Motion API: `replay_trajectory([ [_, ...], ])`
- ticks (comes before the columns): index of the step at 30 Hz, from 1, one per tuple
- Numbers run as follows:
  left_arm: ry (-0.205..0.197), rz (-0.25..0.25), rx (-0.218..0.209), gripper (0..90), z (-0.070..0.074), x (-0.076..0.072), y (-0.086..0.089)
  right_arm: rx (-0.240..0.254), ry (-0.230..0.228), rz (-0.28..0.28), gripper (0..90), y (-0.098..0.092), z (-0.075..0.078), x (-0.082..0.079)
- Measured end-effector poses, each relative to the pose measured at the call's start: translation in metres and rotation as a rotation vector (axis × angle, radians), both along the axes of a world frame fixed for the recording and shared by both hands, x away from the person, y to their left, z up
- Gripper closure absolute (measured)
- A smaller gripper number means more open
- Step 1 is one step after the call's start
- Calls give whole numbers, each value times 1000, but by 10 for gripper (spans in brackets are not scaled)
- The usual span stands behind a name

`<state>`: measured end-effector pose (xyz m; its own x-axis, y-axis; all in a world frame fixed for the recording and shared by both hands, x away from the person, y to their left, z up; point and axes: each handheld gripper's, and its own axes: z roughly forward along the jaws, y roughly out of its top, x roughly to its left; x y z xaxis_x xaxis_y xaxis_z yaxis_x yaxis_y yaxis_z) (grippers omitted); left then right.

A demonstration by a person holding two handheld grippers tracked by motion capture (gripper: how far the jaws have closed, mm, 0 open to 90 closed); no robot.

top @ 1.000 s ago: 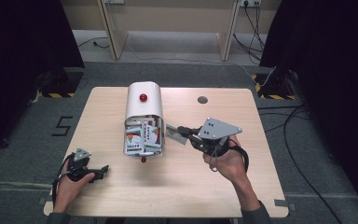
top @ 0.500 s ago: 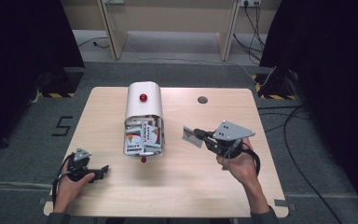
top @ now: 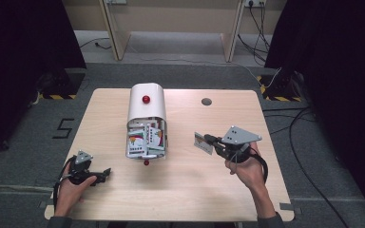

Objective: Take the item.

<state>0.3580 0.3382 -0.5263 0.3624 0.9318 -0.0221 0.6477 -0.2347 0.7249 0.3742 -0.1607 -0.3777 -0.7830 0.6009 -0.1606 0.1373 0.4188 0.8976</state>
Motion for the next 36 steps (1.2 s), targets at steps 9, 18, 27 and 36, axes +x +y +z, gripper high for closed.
replay_trajectory([
  [9,0,0,0,0,0,0,0,-14,27,-19,900,-2,-14,6],
  [18,0,0,0,0,0,0,0,-5,56,-38,900,-5,-27,12],
  [27,0,1,0,0,0,0,0,11,66,-45,900,-6,-33,14],
  [36,0,1,1,0,0,0,0,32,86,-45,900,-3,-44,18],
])
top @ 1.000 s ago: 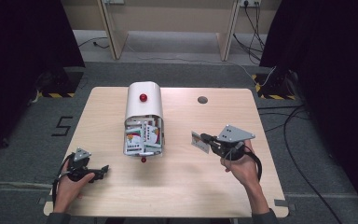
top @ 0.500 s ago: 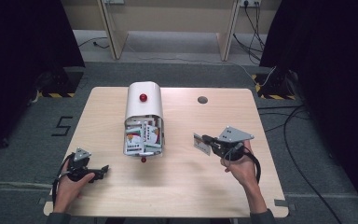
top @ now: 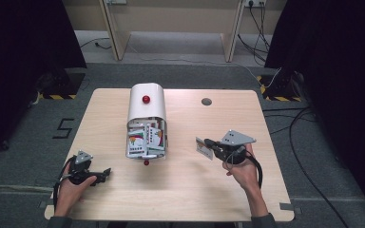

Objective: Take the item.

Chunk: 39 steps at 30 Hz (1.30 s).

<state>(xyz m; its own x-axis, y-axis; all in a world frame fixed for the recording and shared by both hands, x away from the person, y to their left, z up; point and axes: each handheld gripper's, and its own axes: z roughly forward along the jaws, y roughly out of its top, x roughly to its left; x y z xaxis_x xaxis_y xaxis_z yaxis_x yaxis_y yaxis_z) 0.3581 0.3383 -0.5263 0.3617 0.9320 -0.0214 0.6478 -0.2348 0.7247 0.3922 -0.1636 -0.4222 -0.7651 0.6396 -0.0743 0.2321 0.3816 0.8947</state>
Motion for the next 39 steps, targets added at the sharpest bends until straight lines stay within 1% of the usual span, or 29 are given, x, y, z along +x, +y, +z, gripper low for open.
replay_trajectory([
  [5,0,0,1,0,0,0,0,-3,8,-4,900,2,-5,2],
  [9,0,0,1,0,0,0,0,6,6,-10,900,3,-8,3],
  [15,0,0,0,0,0,0,0,-4,21,-15,900,5,-15,4],
  [16,0,0,1,0,0,0,0,-17,27,-19,900,6,-18,5],
  [17,0,0,1,0,0,0,0,-17,27,-19,900,6,-18,5],
  [18,0,0,1,0,0,0,0,-22,36,-21,900,7,-22,7],
  [19,0,0,1,0,0,0,0,-22,36,-21,900,7,-22,7],
  [20,0,0,1,0,0,0,0,-28,47,-25,900,8,-27,9],
  [23,1,-1,0,0,0,0,0,-36,57,-28,900,8,-31,10],
  [24,1,-1,1,0,0,0,0,-51,61,-35,900,8,-34,12],
  [26,0,0,1,0,0,0,0,-55,68,-40,900,8,-37,12],
  [31,0,-1,0,0,0,0,0,-68,66,-54,900,6,-39,13],
  [33,0,-1,0,0,0,0,0,-80,62,-58,900,6,-38,13],
  [34,0,0,1,0,0,0,0,-89,59,-69,900,5,-39,14],
  [35,0,0,1,0,0,0,0,-89,59,-69,900,5,-39,14],
  [36,0,0,1,0,0,0,0,-107,55,-80,900,4,-40,14],
  [39,0,0,1,0,0,0,0,-111,58,-85,900,2,-41,15],
])
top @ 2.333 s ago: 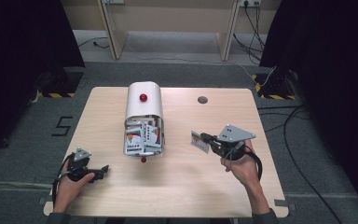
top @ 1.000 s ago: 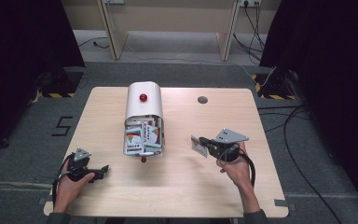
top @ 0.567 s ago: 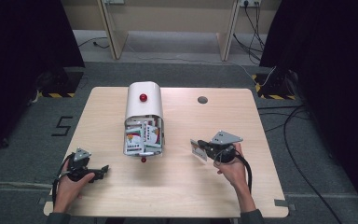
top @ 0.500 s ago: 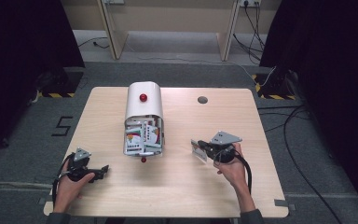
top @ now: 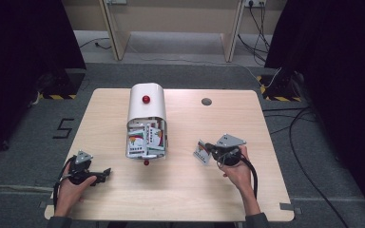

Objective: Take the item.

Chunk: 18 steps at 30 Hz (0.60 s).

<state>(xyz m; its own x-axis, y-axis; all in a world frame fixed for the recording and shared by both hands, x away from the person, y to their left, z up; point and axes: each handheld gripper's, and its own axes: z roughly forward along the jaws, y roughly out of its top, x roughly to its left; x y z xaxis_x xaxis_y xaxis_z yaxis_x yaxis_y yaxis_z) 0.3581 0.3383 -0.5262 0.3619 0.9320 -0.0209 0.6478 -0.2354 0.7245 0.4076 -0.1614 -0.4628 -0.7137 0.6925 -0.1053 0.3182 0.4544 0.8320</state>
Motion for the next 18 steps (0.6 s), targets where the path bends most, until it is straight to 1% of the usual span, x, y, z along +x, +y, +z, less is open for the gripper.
replay_trajectory([
  [2,0,0,0,0,0,0,0,-4,7,-14,898,-3,-3,2],
  [10,0,0,0,0,0,0,0,-18,25,-37,893,-9,-10,6],
  [12,1,-1,0,0,0,0,0,-34,30,-52,891,-11,-13,9],
  [18,0,0,1,0,0,0,0,-48,45,-73,883,-14,-20,12],
])
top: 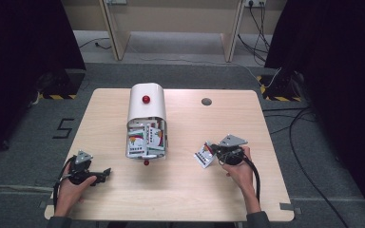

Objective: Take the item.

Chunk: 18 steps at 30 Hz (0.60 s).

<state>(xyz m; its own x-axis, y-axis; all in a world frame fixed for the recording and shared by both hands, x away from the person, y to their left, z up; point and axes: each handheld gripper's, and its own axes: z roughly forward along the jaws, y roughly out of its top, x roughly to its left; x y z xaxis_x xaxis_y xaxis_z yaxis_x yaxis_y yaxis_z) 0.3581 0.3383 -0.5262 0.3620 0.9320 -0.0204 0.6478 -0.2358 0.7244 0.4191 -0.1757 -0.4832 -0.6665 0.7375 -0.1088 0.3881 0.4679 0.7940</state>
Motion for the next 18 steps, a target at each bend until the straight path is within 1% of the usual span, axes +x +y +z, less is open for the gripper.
replay_trajectory([
  [2,0,0,0,0,0,0,0,-3,5,-12,877,-1,-3,1],
  [3,0,0,0,0,0,0,0,-12,10,-17,872,-2,-5,2],
  [8,0,0,0,0,0,0,0,-14,15,-33,868,-4,-7,3],
  [15,0,0,0,0,0,0,0,-13,15,-43,845,-6,-7,3],
  [18,-1,1,-2,0,0,0,0,-2,13,-43,822,-6,-6,3],
])
